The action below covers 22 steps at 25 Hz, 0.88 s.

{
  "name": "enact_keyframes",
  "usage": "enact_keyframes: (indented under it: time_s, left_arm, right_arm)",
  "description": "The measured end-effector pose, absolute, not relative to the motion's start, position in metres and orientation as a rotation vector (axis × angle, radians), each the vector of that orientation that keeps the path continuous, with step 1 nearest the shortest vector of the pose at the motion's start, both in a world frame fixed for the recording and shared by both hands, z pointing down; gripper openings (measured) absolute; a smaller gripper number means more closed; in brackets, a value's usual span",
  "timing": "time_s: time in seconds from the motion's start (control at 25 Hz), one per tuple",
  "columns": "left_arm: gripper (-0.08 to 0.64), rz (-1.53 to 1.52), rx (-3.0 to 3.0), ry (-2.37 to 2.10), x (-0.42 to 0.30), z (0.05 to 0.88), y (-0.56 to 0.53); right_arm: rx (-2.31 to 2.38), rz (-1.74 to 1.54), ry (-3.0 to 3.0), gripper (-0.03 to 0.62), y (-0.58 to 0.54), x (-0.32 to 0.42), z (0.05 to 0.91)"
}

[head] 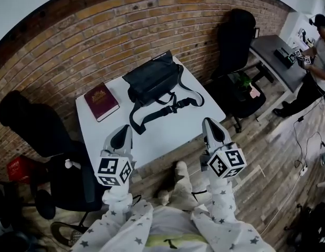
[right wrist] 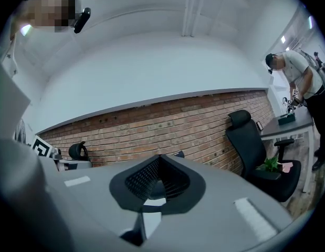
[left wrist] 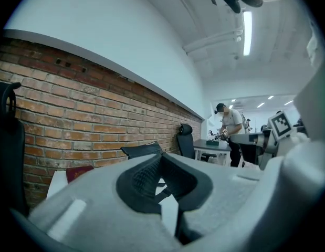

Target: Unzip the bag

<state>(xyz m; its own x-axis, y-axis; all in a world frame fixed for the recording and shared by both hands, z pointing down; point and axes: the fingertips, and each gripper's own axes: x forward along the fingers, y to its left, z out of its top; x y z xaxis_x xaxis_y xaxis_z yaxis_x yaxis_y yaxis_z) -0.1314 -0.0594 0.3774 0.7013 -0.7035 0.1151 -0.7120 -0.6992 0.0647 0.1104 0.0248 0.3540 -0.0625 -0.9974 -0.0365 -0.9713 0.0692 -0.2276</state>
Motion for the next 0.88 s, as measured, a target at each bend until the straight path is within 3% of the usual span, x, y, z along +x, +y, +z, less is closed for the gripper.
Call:
enact_keyframes:
  time_s: [0.52,0.88]
  left_arm:
    - [-0.002,0.098,2.687,-1.38,-0.093,0.374,-0.145]
    - [0.007,0.096,2.538,-1.488,-0.082,0.39,-0.181]
  right_arm:
    - [-1.811,-0.208,2.338,0.008,-0.109,0.158,0.348]
    - [-1.618,-0.25,2.553,0.022,-0.183,0.151,0.366]
